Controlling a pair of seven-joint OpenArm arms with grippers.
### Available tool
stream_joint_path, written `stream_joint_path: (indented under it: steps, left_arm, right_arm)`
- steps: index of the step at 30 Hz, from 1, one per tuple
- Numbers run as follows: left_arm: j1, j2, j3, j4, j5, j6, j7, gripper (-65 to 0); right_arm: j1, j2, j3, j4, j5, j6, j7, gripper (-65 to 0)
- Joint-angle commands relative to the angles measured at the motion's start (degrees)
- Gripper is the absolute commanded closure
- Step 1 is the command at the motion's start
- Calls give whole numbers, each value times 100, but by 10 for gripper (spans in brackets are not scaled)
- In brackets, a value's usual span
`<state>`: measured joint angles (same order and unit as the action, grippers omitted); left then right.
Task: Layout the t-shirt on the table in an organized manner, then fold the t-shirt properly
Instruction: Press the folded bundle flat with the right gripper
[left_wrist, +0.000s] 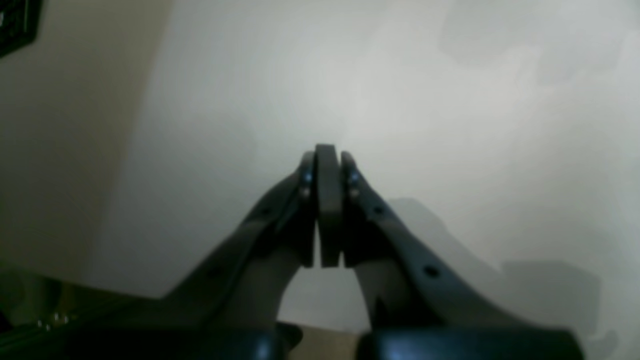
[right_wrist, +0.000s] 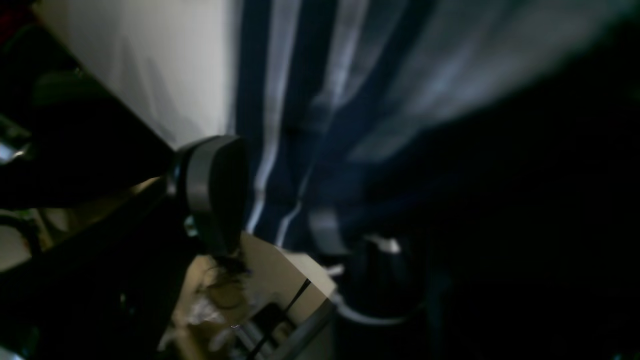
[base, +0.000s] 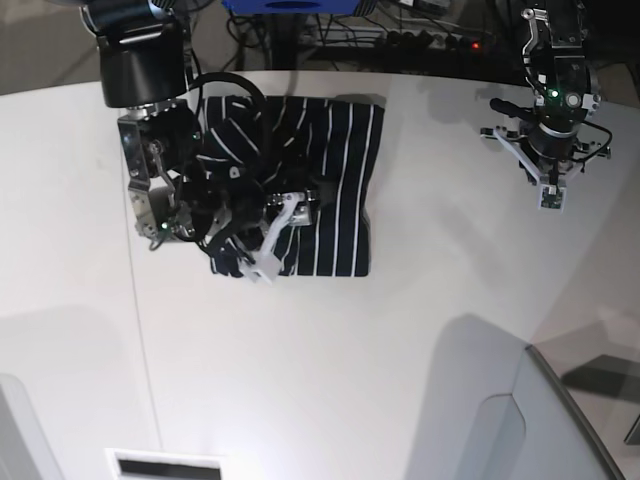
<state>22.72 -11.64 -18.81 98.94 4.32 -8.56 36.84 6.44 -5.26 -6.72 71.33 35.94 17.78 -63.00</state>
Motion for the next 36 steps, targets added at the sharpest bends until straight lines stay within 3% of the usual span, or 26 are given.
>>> stream_joint_path:
  steps: [1, 23, 28, 30, 33, 36]
  left_arm:
    - [-17, -62, -40, 36, 21, 34, -75, 0]
    - [-26, -115, -40, 1, 30, 34, -75, 0]
    - [-26, -115, -31, 1, 30, 34, -75, 0]
    - [-26, -106, 13, 1, 30, 34, -75, 0]
    - [-26, -80, 39, -105, 30, 34, -75, 0]
    - [-26, -98, 188, -298, 30, 34, -102, 0]
  right_arm:
    - [117, -41, -106, 203, 155, 37, 45, -447]
    - [310, -50, -1741, 361, 155, 2, 10, -447]
    - [495, -94, -1926, 361, 129, -15, 327, -447]
    - [565, -94, -1934, 361, 120, -147, 371, -446]
    - [627, -94, -1970, 414, 120, -613, 476, -446]
    - [618, -85, -1970, 766, 120, -648, 502, -446]
